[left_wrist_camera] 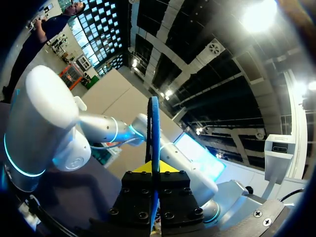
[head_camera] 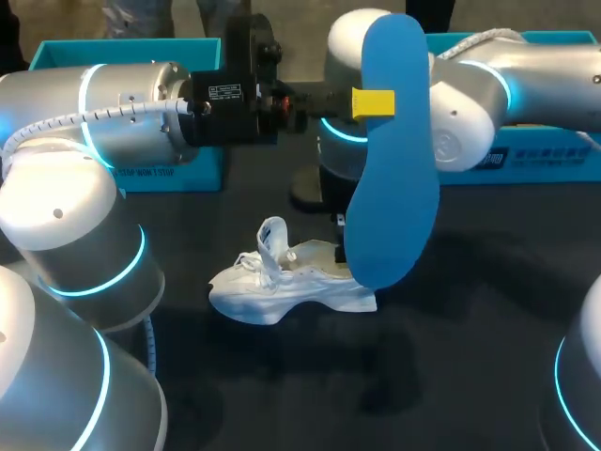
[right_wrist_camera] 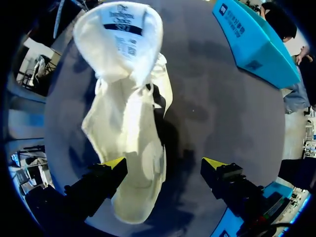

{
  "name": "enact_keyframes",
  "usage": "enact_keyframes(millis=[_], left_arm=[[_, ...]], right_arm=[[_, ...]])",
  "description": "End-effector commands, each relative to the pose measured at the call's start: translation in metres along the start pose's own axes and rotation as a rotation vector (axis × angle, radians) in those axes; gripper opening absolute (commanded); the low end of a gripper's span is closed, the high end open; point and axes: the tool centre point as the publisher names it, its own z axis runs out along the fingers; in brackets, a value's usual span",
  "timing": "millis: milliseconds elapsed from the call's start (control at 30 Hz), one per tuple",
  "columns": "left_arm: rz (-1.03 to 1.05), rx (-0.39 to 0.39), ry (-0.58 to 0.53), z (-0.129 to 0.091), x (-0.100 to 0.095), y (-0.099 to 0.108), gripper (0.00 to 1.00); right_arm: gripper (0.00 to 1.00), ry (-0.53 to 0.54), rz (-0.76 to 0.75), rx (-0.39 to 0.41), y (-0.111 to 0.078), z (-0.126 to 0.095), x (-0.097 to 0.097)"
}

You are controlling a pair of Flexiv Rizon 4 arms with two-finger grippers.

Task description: Take the shoe out of the shoebox, open the shoe tongue, remove and reinsert the insole, then place the shoe into the shoebox

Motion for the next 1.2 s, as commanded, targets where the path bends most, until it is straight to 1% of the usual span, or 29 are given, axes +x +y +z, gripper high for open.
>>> enact_keyframes(millis=[33,200,333,367,433,467,500,533,600,633,667,733,867,967,1200], left_arm=[[0.000,0.001,-0.002,0.001,0.000,0.001,0.00],[0.000,0.001,-0.002,0.001,0.000,0.001,0.00],[0.000,0.001,-0.002,0.001,0.000,0.001,0.00],[0.000,0.001,-0.002,0.001,0.000,0.001,0.00],[0.000,0.001,-0.002,0.001,0.000,0.001,0.00],[0.000,0.001,-0.002,0.001,0.000,0.001,0.00],[0.000,0.001,-0.002,0.001,0.000,0.001,0.00],[0.000,0.001,-0.002,0.001,0.000,0.001,0.00],[0.000,0.001,-0.002,0.001,0.000,0.001,0.00],[0.000,0.001,-0.002,0.001,0.000,0.001,0.00],[0.000,0.001,-0.002,0.001,0.000,0.001,0.00],[0.000,0.001,-0.002,0.001,0.000,0.001,0.00],[0.000,0.001,-0.002,0.001,0.000,0.001,0.00],[0.000,0.001,-0.002,0.001,0.000,0.001,0.00],[0.000,0.001,-0.002,0.001,0.000,0.001,0.00]], right_arm=[[1.00,0.008,0.002,0.004,0.009,0.018,-0.005],[1.00,0.016,0.032,-0.022,0.010,0.024,-0.005],[1.00,0.028,0.044,-0.010,0.016,0.025,-0.003],[0.97,0.028,0.045,-0.010,0.016,0.026,-0.003],[0.84,0.036,0.060,-0.011,0.018,0.026,0.000],[0.74,0.038,0.069,-0.008,0.018,0.028,0.001],[0.56,0.040,0.071,-0.009,0.019,0.030,0.002],[0.49,0.042,0.081,-0.007,0.020,0.031,0.003],[0.42,0.044,0.098,-0.002,0.021,0.034,0.005],[0.31,0.042,0.113,0.000,0.021,0.035,0.005],[0.27,0.042,0.115,0.000,0.020,0.035,0.006],[0.23,0.043,0.124,-0.002,0.019,0.036,0.007],[0.00,0.046,0.125,0.000,0.020,0.038,0.011],[0.00,0.049,0.126,0.002,0.019,0.039,0.013],[0.00,0.061,0.133,0.001,0.010,0.025,0.015]])
